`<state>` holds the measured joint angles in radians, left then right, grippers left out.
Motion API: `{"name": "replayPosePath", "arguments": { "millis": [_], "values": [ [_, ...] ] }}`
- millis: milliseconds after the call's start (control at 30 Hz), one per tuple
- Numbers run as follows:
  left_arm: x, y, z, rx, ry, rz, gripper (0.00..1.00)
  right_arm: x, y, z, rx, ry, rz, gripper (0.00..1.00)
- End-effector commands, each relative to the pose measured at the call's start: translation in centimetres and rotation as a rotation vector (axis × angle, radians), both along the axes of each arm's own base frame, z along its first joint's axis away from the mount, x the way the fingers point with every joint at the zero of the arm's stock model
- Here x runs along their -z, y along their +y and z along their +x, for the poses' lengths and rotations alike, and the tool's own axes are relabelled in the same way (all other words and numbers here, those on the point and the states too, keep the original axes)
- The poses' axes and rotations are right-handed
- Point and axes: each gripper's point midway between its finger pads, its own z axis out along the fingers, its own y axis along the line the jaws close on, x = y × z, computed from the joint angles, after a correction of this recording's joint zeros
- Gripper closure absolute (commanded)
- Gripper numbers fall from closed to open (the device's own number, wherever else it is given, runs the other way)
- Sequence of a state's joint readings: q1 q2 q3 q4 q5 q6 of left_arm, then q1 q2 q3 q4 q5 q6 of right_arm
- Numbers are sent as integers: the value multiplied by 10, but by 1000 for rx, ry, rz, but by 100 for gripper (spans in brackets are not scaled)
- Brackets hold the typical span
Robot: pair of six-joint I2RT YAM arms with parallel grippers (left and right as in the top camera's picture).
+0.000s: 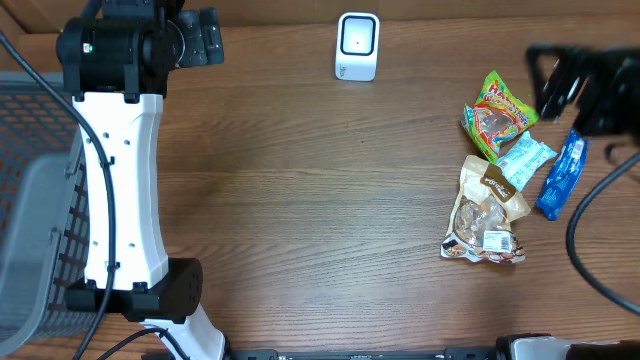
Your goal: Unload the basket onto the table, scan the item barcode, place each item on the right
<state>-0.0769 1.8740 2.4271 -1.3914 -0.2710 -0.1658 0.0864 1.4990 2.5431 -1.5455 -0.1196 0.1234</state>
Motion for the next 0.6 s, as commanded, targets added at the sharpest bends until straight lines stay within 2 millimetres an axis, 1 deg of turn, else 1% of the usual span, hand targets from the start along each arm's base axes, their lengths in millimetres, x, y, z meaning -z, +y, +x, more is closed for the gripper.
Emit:
{"name": "replayPosePath", "arguments": {
  "millis": [0,100,167,233,300,333,400,567],
  "values": [
    [0,1,1,-9,-3,2,0,-19,-36,9,189,-97,-103,0],
    [0,1,1,-9,-3,2,0,-36,-37,7,197,-172,-91,0],
    [0,1,1,-9,-3,2,0,-45,-38,5,203,-212,-84,0],
    [0,1,1,-9,-3,2,0,-49,-42,3,216,-241,-80,0],
    [0,1,1,-9,-3,2,0,-49,-48,2,236,-265,-78,0],
    [0,1,1,-9,-3,2,0,-47,-50,2,243,-271,-77,0],
    [0,1,1,-9,-3,2,0,-36,-50,3,245,-266,-77,0],
    [0,1,1,-9,-3,2,0,2,-50,13,243,-294,-72,0]
  ]
}}
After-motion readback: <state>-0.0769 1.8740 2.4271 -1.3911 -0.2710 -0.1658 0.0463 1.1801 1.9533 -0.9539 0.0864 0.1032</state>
